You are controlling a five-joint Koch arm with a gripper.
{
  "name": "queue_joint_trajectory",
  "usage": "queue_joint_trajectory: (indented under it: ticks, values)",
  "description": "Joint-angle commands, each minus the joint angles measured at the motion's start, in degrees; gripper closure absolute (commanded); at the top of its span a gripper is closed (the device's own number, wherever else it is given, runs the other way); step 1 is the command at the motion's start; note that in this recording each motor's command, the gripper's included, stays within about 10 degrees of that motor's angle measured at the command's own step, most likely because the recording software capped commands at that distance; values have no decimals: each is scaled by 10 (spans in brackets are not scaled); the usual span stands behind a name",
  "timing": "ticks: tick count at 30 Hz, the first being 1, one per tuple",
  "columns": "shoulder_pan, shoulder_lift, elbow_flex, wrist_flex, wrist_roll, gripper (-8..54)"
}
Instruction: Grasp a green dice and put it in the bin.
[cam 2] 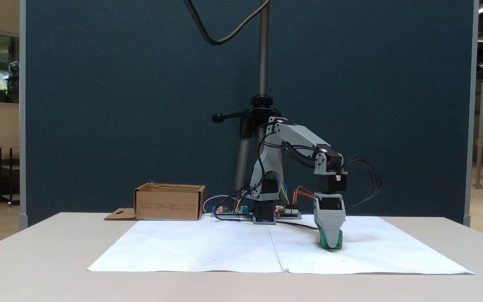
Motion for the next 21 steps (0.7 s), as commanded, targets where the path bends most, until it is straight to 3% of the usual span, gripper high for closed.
queue_joint_trajectory:
  ticks: [1, 5, 10, 17, 21]
  values:
    - [-9, 15, 1, 2, 39, 63]
    - [-9, 15, 9, 2, 40, 130]
    - [-9, 15, 11, 2, 40, 139]
    - [-9, 15, 10, 2, 45, 305]
    - [-9, 15, 10, 3, 45, 308]
